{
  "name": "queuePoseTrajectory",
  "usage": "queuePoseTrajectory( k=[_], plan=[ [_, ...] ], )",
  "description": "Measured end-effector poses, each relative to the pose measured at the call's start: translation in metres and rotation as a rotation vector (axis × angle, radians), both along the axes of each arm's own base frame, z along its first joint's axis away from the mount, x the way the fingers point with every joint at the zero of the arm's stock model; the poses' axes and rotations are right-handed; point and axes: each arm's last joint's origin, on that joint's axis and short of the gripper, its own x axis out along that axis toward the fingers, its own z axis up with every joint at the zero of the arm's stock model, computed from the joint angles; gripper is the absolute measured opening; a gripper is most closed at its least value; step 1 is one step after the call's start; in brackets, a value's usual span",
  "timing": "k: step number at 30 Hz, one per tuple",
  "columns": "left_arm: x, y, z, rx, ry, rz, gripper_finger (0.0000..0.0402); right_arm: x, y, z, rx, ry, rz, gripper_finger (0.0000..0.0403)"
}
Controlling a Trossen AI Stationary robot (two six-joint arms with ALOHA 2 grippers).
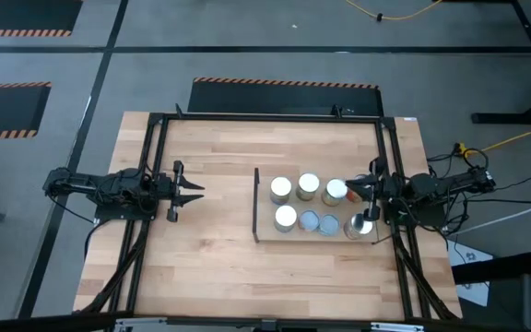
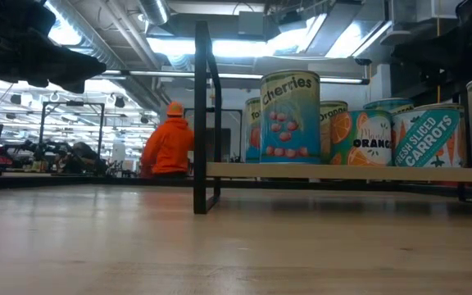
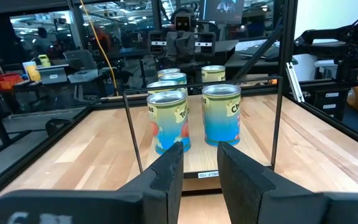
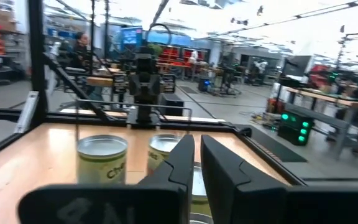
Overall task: Pick and place cans onto a shelf
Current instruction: Return to Home Position
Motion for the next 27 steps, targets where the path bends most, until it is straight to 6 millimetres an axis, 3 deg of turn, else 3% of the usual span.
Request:
queuePoseTrajectory(
  k=[10,18,27],
  plan=[
    [0.000,0.000,0.000,0.000,0.000,0.000,0.0092,0.000,0.001,0.001,0.007,-0.015,0.042,0.0035],
    [0.000,0.000,0.000,0.000,0.000,0.000,0.0092,-0.002,0.001,0.013,0.139,-0.174,0.065,0.0035],
    [0.000,0.000,0.000,0.000,0.000,0.000,0.0092,-0.002,0.001,0.013,0.140,-0.177,0.064,0.0035]
  ],
)
